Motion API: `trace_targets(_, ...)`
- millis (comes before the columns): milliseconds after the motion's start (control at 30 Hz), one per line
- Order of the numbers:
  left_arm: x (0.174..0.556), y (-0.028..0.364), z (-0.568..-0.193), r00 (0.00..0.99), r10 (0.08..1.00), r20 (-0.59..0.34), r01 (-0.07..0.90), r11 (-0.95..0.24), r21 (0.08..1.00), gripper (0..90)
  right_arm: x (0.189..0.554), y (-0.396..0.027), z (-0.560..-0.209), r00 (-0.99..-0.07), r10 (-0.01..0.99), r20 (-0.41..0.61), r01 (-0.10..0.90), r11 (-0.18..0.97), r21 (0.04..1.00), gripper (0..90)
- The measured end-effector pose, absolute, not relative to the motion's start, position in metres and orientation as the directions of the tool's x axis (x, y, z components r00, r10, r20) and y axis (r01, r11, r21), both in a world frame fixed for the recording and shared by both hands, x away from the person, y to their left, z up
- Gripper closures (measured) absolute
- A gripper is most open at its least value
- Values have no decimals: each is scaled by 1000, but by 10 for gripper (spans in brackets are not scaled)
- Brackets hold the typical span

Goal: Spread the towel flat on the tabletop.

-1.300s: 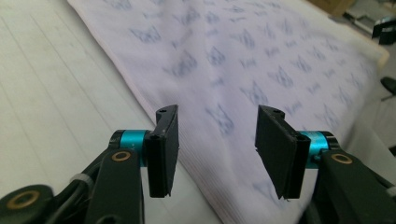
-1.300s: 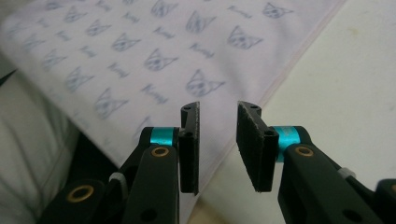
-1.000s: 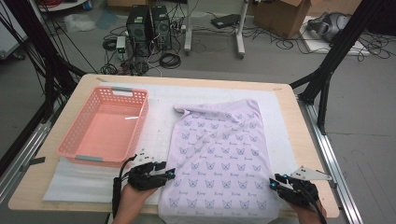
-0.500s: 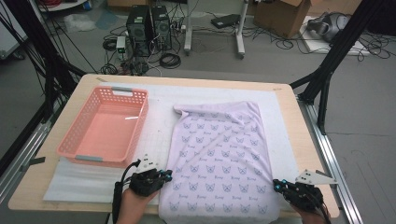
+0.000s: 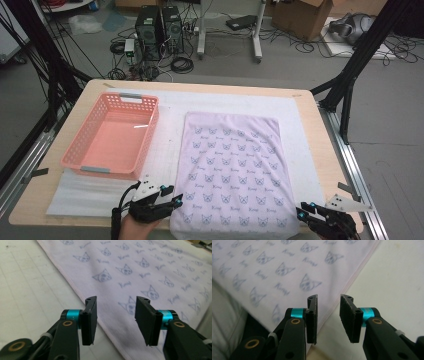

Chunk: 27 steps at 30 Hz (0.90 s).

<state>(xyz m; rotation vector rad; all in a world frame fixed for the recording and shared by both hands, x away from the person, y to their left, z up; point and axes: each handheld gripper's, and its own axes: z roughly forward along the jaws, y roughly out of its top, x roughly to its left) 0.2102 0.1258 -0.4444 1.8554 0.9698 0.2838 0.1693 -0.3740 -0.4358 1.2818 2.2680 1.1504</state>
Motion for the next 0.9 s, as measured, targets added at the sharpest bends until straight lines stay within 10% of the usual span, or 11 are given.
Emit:
trace_targets(367,244,123,-445,660,704,-263,482,-128,867,460,238,-355,-448,-453,891,39,588,266,764,624)
trace_targets(500,252,121,-444,670,696,-259,468,-125,875,429,243,-353,-447,-486,874,20,579,305,756,872)
trace_targets(600,259,121,-443,668,697,-261,461,-112,880,409,244,-356,-443,-465,885,-32,595,339,729,879)
trace_targets(733,262,122,-441,658,701,-274,452,-76,889,327,244,-365,-442,-476,879,-22,572,328,752,559)
trace_targets(900,263,121,-438,652,710,-266,434,-62,899,179,249,-370,-433,-476,879,31,519,252,817,441)
